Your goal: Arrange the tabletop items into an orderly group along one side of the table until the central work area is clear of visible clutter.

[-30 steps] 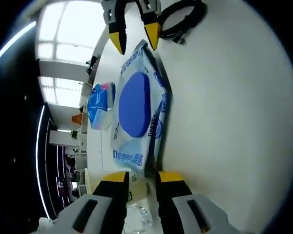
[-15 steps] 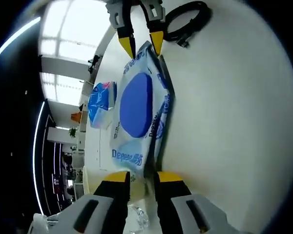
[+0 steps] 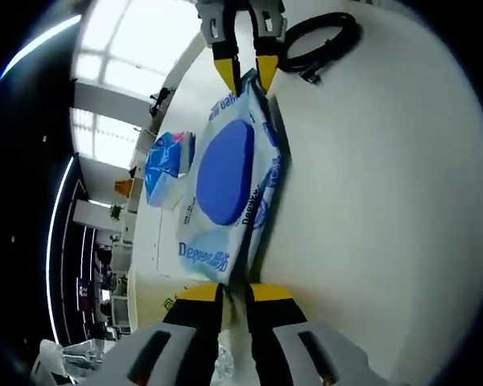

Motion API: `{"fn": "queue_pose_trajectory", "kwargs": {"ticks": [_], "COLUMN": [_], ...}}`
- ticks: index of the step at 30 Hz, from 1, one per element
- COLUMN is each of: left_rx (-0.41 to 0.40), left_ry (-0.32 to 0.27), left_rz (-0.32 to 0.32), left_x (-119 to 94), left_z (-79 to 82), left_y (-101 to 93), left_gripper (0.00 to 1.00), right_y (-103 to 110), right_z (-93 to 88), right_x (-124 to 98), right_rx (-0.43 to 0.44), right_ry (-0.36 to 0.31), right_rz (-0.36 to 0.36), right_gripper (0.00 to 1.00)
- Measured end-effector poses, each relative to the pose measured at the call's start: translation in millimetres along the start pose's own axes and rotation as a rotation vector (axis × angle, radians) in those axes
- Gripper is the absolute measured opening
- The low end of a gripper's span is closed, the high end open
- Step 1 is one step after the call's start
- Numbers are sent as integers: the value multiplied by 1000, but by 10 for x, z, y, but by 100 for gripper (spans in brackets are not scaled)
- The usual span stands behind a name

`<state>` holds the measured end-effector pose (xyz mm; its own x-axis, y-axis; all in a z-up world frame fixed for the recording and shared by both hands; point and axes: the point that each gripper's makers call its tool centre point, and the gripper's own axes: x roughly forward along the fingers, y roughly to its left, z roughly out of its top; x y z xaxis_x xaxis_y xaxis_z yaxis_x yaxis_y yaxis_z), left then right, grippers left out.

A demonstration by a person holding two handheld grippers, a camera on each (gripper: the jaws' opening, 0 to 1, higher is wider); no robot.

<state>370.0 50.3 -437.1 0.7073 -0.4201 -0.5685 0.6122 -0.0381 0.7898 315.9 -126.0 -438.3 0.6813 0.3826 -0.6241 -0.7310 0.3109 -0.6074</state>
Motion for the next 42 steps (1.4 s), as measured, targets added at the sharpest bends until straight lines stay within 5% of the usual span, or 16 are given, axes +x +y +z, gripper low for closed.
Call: {"fn": "queue_pose_trajectory", "kwargs": {"ticks": [13,21,42], "left_rx": [-43,-90,63], "left_ry": [-5,-22,16], "left_rz": [-11,82,284], "left_x": [9,-48,-155], "left_z": [13,58,185], "left_y": [-45,101,364], "left_gripper": [3,0,0], "right_y": [-47,-127,-438], "right_z": [-49,-34,76], "right_x": [-8,-31,-210], "right_rx": [32,0,-213], "right_ry": [-19,-48,-26], "right_rz": [-4,-67,-325], "right_gripper": [8,5,1]}}
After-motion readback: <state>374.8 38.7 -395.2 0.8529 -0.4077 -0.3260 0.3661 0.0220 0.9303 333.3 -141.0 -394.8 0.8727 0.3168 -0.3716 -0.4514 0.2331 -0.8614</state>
